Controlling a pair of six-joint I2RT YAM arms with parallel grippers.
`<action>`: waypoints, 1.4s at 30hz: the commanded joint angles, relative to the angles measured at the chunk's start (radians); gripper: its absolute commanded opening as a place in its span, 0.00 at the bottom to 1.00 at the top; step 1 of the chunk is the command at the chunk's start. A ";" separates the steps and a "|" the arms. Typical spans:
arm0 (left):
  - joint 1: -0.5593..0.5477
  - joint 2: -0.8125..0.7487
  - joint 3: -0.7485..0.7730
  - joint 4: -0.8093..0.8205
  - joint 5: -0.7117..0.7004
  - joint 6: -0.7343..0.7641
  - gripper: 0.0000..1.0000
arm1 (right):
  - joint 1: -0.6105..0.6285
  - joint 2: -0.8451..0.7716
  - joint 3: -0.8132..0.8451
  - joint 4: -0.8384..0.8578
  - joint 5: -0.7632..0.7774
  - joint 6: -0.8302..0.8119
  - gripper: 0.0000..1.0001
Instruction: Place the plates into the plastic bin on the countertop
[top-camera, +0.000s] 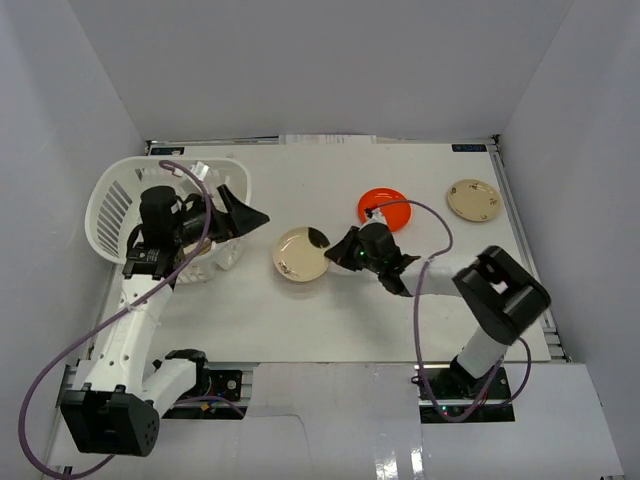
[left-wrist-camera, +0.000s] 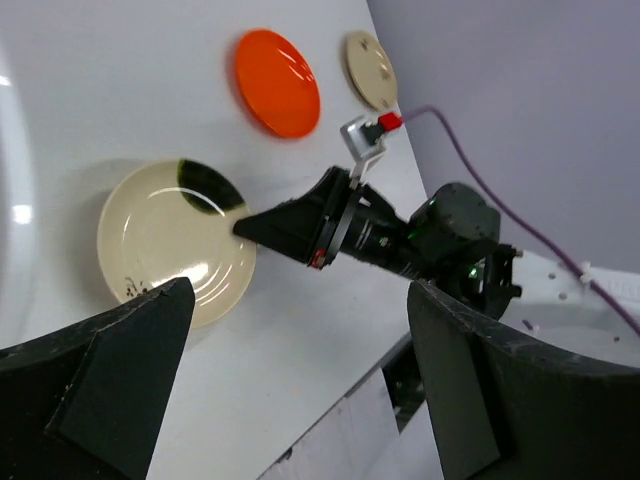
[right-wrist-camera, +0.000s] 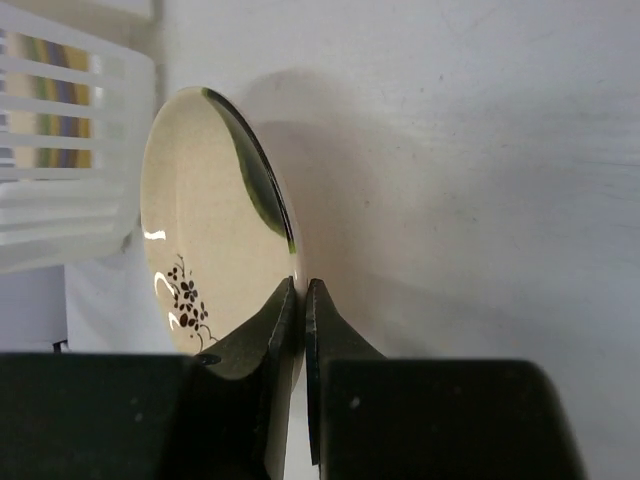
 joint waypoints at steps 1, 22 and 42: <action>-0.126 0.004 0.049 -0.013 0.017 0.040 0.98 | -0.040 -0.235 -0.081 0.060 0.027 -0.088 0.08; -0.485 0.188 0.049 0.037 -0.399 0.026 0.08 | -0.144 -0.662 -0.147 -0.127 -0.231 -0.187 0.38; -0.323 0.066 0.187 -0.086 -0.837 -0.029 0.00 | -0.641 -0.084 0.096 -0.242 -0.142 -0.309 0.67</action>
